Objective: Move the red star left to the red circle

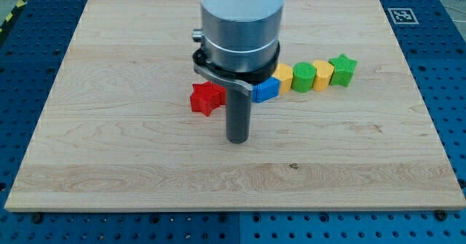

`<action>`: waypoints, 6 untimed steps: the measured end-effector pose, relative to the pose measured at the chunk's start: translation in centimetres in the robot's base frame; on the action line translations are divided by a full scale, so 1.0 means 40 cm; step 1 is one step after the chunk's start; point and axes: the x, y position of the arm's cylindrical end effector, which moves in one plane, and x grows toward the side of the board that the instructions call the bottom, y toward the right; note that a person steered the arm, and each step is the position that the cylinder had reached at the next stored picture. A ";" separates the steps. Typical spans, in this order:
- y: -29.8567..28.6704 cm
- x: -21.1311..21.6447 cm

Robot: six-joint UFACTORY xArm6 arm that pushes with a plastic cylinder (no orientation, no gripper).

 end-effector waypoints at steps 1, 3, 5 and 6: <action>-0.018 -0.007; -0.055 -0.029; -0.063 -0.019; -0.075 -0.019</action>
